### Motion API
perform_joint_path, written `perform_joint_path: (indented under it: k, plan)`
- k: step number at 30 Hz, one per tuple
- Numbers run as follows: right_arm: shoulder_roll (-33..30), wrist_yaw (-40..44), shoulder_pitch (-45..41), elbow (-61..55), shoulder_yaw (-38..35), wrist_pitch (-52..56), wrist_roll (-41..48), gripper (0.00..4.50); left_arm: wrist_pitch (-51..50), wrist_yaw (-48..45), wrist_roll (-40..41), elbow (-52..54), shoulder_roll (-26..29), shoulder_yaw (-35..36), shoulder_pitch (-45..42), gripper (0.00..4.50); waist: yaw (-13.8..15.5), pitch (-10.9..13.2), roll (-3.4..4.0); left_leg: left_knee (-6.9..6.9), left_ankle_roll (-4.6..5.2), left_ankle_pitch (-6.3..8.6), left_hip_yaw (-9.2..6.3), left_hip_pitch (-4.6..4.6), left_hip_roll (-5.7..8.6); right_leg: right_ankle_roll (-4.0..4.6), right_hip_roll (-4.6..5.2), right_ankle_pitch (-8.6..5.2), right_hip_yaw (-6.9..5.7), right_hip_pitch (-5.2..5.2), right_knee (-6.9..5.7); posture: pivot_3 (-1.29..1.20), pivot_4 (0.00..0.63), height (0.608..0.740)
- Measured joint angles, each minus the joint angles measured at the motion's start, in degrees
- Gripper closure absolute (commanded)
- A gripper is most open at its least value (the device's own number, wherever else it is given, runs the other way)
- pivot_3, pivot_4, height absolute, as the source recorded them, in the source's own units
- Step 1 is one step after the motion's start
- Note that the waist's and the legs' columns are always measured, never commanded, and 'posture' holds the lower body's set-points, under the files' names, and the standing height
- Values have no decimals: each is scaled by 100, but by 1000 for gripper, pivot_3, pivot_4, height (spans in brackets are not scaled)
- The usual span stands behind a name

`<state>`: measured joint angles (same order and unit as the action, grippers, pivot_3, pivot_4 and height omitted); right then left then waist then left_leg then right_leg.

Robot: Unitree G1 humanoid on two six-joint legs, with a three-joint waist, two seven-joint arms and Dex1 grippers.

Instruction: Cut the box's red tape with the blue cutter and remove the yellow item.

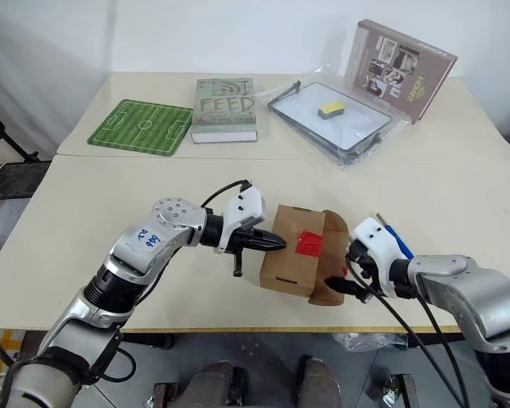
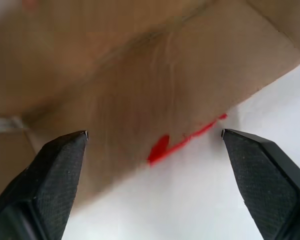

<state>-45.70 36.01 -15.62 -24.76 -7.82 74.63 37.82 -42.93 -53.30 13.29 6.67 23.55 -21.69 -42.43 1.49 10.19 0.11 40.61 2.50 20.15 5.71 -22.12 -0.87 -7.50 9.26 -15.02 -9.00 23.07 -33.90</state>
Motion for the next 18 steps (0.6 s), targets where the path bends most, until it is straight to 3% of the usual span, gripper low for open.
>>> perform_joint_path:
  k: [7, 11, 15, 18]
  plan:
    - [922, -234, -337, 675, -1414, 1498, 568, 21, -151, 62, 27, 234, 63, 42, 115, 4500, 0, 0, 0, 2, 2, 1, -6, -2, 4, 0, 4, 0, -2, -1, -2, 0, 150, 740]
    - [1163, -327, -398, 975, -1651, 1622, 778, 21, -220, 68, 52, 348, 137, 51, 157, 4500, -16, -2, 1, 0, 2, 1, -5, 1, 4, 1, 2, -1, -2, -1, -6, 0, 150, 740]
    - [1397, -574, -541, 1144, -1585, 1636, 926, 903, -286, 68, 89, 389, 158, 59, 193, 4500, -54, -13, -2, -1, 1, 1, 0, 7, 4, 8, -5, -4, 1, -1, -10, 0, 150, 740]
    - [1487, -772, -599, 1171, -1484, 1670, 1041, 1971, -292, 67, 98, 392, 158, 54, 192, 4500, -62, -14, 0, -1, 0, 0, -1, 8, 3, 12, -4, -6, 2, -1, -16, 0, 150, 740]
